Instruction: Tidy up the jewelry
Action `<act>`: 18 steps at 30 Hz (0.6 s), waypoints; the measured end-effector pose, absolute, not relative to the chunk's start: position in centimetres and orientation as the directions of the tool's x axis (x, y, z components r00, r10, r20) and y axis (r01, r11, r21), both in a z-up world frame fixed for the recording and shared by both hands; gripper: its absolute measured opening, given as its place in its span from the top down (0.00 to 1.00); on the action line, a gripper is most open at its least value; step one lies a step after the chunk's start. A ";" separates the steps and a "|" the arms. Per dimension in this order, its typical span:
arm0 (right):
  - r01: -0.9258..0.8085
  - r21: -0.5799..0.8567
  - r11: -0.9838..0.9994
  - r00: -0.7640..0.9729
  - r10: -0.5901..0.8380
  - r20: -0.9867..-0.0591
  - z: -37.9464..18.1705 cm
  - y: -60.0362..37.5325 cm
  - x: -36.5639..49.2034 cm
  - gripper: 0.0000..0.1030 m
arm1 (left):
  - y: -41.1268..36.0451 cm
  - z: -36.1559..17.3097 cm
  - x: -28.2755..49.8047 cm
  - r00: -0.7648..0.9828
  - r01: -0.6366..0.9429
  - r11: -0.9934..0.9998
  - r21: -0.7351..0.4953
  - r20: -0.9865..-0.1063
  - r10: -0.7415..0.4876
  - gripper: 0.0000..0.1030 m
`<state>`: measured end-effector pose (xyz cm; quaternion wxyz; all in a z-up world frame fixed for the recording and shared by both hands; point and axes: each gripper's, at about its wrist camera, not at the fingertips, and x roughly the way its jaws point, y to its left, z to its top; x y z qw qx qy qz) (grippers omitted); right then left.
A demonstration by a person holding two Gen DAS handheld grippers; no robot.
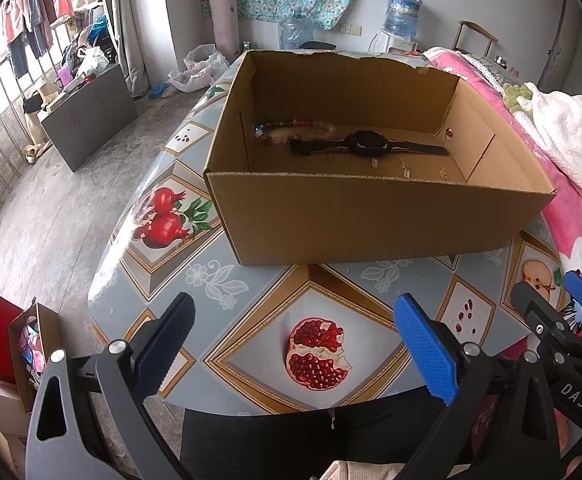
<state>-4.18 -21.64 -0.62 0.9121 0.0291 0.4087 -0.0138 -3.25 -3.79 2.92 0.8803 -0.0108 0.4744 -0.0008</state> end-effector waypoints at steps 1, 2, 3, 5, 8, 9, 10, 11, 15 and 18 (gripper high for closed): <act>0.049 0.043 0.998 0.665 -0.001 -0.747 -0.6 -21.6 -4.2 0.08 | -3.8 3.0 -3.2 0.551 -0.009 1.000 -0.020 -0.835 -0.011 0.05; 0.049 0.043 0.998 0.663 0.000 -0.748 -0.7 -21.6 -4.1 0.08 | -3.8 2.9 -3.2 0.550 -0.009 1.000 -0.020 -0.835 -0.012 0.05; 0.048 0.044 0.998 0.663 0.001 -0.749 -0.7 -21.6 -4.1 0.08 | -3.8 2.9 -3.3 0.550 -0.009 1.000 -0.019 -0.835 -0.011 0.05; 0.047 0.044 0.998 0.662 0.001 -0.749 -0.7 -21.5 -4.1 0.08 | -3.8 2.9 -3.2 0.550 -0.009 1.000 -0.020 -0.835 -0.012 0.05; 0.048 0.045 0.998 0.662 0.002 -0.749 -0.7 -21.5 -4.1 0.08 | -3.8 2.9 -3.2 0.550 -0.009 1.000 -0.020 -0.835 -0.012 0.05; 0.047 0.044 0.998 0.662 0.002 -0.749 -0.7 -21.5 -4.1 0.08 | -3.8 2.9 -3.3 0.550 -0.009 1.000 -0.020 -0.835 -0.012 0.05; 0.046 0.044 0.998 0.662 0.003 -0.750 -0.7 -21.5 -4.1 0.08 | -3.8 2.9 -3.3 0.550 -0.009 1.000 -0.020 -0.835 -0.012 0.05; 0.045 0.044 0.998 0.662 0.003 -0.750 -0.7 -21.4 -4.1 0.08 | -3.8 2.9 -3.2 0.550 -0.009 1.000 -0.020 -0.835 -0.012 0.05; 0.042 0.043 0.998 0.662 0.004 -0.750 -0.7 -21.5 -4.1 0.08 | -3.7 2.9 -3.2 0.549 -0.009 1.000 -0.021 -0.836 -0.012 0.05; 0.038 0.042 0.998 0.662 0.007 -0.750 -0.7 -21.4 -4.0 0.08 | -3.7 3.0 -3.2 0.549 -0.009 1.000 -0.021 -0.836 -0.012 0.05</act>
